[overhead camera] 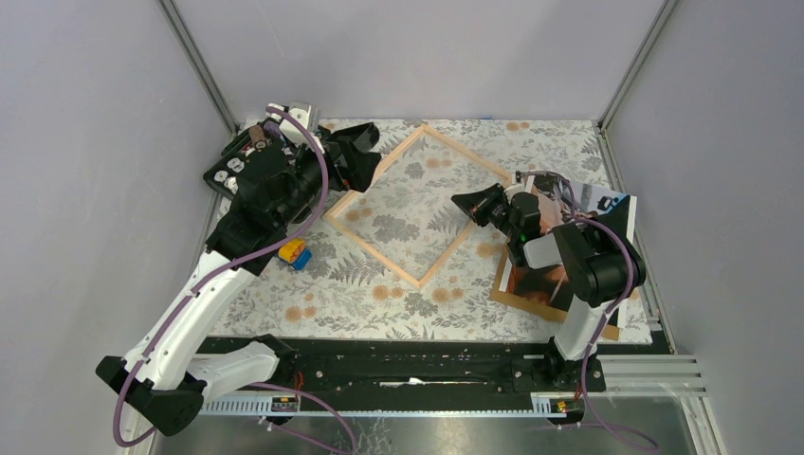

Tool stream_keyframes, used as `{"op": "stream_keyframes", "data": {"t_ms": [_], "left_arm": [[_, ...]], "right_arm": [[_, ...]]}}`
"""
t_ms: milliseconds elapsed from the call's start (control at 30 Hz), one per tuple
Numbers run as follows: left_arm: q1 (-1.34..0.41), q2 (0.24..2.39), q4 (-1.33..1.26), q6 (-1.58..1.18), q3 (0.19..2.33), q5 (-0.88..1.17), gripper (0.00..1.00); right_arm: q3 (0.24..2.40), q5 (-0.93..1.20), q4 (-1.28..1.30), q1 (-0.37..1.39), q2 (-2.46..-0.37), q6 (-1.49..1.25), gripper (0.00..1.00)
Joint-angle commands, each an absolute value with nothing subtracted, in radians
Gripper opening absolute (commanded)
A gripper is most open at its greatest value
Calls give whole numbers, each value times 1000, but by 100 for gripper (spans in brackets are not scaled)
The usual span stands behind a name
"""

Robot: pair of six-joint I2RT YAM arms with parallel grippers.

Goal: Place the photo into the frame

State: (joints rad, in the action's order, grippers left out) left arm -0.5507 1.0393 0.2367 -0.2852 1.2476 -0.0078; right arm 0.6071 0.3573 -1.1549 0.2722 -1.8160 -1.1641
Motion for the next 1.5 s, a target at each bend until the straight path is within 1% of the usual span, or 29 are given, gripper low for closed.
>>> {"op": "stream_keyframes", "data": {"t_ms": [0, 67, 200, 300, 1033, 1467], "left_arm": [[-547, 1028, 184, -292, 1241, -5, 99], [-547, 1031, 184, -294, 1241, 23, 99], [-547, 1035, 184, -296, 1241, 27, 99], [-547, 1035, 184, -295, 1241, 23, 99], [-547, 1032, 185, -295, 1240, 25, 99], [-546, 1034, 184, -296, 1241, 31, 99]], "right_arm": [[588, 287, -1182, 282, -1745, -1137, 0], [583, 281, -1179, 282, -1752, -1146, 0], [570, 283, -1228, 282, -1780, -1182, 0], [560, 263, -1218, 282, -1774, -1176, 0], [625, 295, -1218, 285, -1817, -1155, 0], [655, 329, -1291, 294, -1872, -1230, 0]]}}
